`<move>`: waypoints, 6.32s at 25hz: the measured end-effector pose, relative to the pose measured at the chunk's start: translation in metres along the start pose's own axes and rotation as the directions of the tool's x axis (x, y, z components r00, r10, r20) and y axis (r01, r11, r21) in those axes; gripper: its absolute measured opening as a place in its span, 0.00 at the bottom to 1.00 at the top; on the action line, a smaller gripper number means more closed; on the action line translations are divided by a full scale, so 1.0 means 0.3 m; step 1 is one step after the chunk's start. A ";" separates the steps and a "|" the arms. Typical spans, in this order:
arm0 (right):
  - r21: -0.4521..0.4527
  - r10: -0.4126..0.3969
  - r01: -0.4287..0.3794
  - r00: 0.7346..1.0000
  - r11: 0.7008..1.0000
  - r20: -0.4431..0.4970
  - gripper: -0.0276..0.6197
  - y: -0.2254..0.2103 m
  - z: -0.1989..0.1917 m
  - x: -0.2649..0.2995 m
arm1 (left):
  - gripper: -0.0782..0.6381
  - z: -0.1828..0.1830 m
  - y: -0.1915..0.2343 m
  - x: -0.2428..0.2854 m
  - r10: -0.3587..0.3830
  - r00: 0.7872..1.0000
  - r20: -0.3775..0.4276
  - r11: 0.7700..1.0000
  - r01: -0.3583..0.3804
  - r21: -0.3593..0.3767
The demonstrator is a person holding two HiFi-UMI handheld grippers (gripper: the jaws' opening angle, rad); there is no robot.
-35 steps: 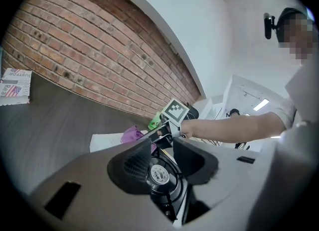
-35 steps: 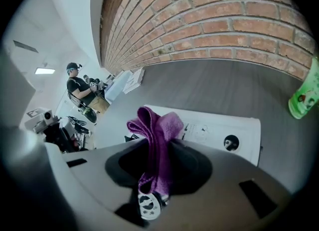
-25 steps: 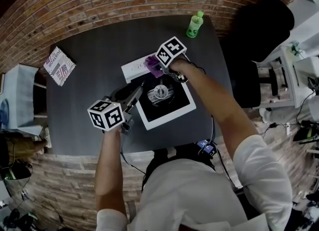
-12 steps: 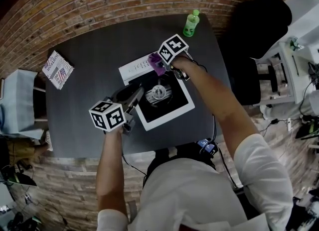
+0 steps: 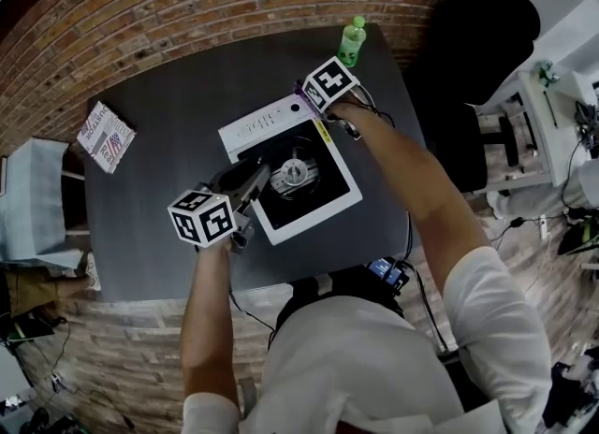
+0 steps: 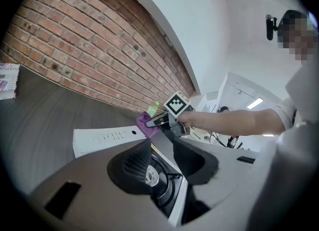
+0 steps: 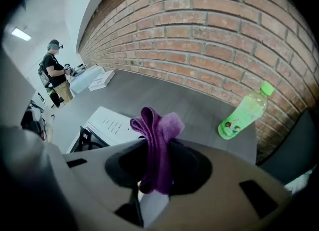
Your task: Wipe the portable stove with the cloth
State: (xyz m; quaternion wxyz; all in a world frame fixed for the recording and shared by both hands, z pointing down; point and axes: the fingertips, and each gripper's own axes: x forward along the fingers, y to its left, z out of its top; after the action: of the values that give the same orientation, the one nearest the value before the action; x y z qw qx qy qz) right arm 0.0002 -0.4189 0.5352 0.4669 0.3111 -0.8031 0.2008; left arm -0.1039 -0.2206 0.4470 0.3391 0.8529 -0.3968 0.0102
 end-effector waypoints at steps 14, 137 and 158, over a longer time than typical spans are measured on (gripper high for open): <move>-0.353 -0.113 0.096 0.993 0.931 -0.028 0.23 0.024 -0.199 -0.101 | 0.31 -0.037 -0.120 0.014 -0.080 0.996 -0.041 0.995 0.082 0.051; -0.348 0.649 -0.557 0.713 0.754 0.266 0.22 0.177 -0.642 -0.063 | 0.31 -0.495 -0.468 0.333 0.207 0.935 -0.289 0.978 -0.196 0.066; -0.329 0.644 -0.581 0.755 0.745 0.124 0.22 0.253 -0.882 -0.153 | 0.30 -0.558 -0.495 0.215 0.118 0.963 -0.244 0.993 -0.116 0.022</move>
State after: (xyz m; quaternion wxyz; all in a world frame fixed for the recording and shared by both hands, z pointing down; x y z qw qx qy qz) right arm 0.1305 -0.1872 0.6205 0.3159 -0.0174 -0.9284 0.1950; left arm 0.0840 -0.0980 0.5097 0.3813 0.8214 -0.4014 0.1368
